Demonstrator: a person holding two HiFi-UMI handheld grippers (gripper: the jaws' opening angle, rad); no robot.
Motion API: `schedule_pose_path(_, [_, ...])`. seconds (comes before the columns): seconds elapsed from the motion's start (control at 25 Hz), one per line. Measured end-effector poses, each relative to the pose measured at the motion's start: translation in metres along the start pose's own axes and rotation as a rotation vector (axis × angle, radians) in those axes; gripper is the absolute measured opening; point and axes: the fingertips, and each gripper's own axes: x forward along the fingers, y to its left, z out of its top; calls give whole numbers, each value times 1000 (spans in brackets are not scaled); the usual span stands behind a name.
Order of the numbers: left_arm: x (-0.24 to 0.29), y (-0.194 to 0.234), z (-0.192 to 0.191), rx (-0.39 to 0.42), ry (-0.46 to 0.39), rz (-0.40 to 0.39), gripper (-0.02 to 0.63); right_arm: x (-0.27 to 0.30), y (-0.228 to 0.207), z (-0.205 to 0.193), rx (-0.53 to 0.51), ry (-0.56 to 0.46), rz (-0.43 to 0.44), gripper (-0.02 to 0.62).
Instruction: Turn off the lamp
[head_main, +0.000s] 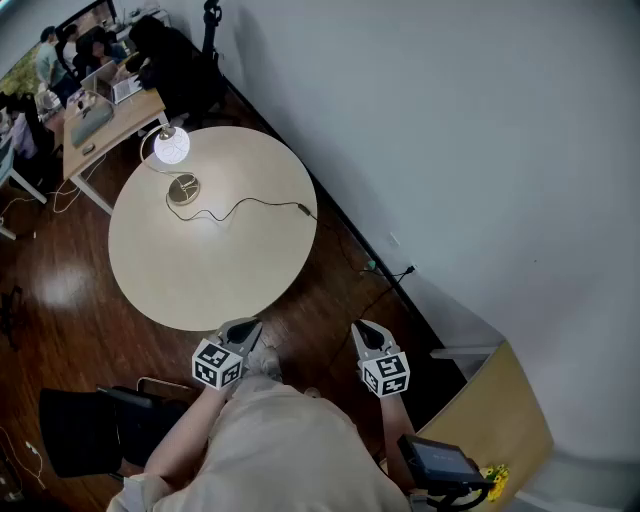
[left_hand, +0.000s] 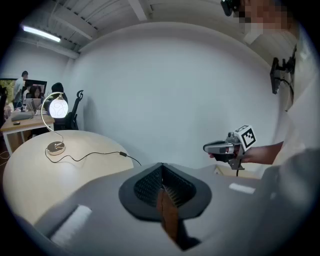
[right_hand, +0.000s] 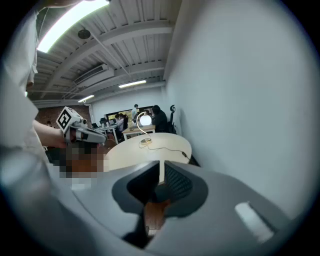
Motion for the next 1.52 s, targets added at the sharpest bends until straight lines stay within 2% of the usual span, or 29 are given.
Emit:
schedule_pose_path(0.16, [2,24,-5,-25,29,-39,-20,32,15,12,-1,6,-2,23])
schedule_pose_path(0.48, [17,55,-2,5,52,-127,-20,83,18,30,-35,22,-33,23])
schedule_pose_path(0.64, [18,63,2,-99,29,-154,-21,97,22,35,-22,16,-45,23])
schedule_pose_path(0.72, [21,65,8,-124,6,-157,-21,102,24,34,-10,18,-44,23])
schedule_pose_path(0.92, [37,79,11,-150,19,-143,-21,120,17,38,-29,38,-5,23])
schedule_pose_path(1.08, [54,89,18,-156,28,-112,-21,146,-13,36,-34,69,25,23])
schedule_pose_path(1.32, [86,125,27,-233,50,16,-21,207,-58,40,-4,122,123,23])
schedule_pose_path(1.52, [135,147,58,-267,51,80,-21,275,-93,46,-73,196,240,23])
